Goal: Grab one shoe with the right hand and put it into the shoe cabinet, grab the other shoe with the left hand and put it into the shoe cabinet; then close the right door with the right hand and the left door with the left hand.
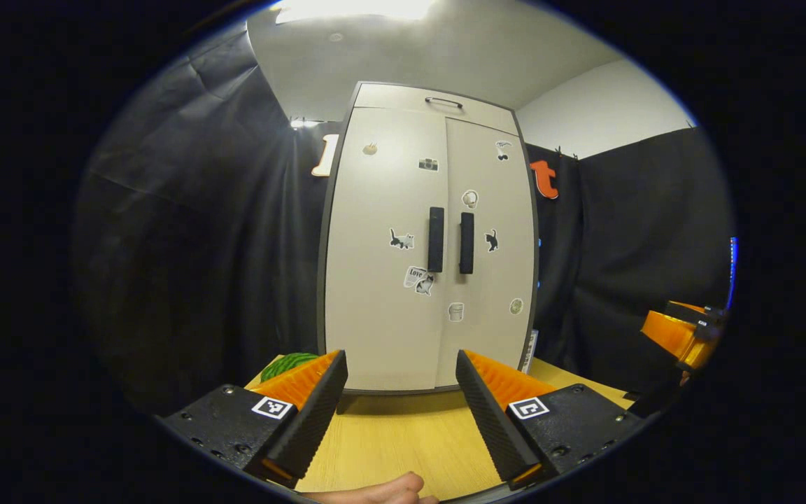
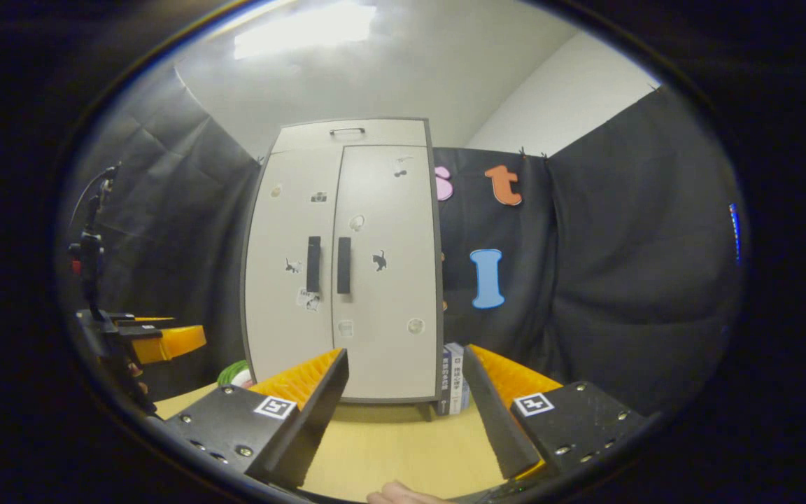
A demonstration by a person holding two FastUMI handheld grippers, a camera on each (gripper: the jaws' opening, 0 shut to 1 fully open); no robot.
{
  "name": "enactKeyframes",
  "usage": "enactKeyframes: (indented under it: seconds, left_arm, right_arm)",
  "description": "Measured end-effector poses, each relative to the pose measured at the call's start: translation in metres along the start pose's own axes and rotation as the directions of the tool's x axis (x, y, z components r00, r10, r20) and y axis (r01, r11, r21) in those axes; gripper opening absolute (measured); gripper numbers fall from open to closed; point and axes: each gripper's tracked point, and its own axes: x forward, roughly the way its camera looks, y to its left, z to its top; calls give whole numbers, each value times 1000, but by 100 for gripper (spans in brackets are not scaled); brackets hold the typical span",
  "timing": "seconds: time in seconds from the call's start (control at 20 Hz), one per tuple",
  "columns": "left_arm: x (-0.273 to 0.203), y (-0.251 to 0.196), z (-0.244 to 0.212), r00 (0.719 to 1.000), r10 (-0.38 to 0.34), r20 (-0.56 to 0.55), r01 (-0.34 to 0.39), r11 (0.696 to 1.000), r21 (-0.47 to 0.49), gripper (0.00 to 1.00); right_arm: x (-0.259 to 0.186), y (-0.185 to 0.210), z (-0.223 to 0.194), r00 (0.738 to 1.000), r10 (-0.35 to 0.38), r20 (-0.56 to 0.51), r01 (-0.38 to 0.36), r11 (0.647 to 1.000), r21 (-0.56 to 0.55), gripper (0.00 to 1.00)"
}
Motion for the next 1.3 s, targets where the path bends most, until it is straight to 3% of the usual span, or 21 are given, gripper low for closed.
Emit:
enactKeyframes:
  seconds: [0.3,0.5,0.85,1.3]
  left_arm:
    - [-4,-16,12,997,-53,59,52,999,16,96]
    - [-5,-11,11,998,-32,58,31,999,18,96]
    - [-8,3,8,999,16,50,-18,999,28,96]
    - [-11,-11,8,998,-4,59,3,1000,19,96]
  right_arm:
    - [-3,1,-2,1000,11,4,-11,1000,-12,97]
    - [-4,5,-9,1000,19,-11,-19,1000,-8,96]
    - [-10,23,6,996,50,72,-47,998,-31,97]
    - [-8,19,-10,998,53,32,-52,999,-6,96]
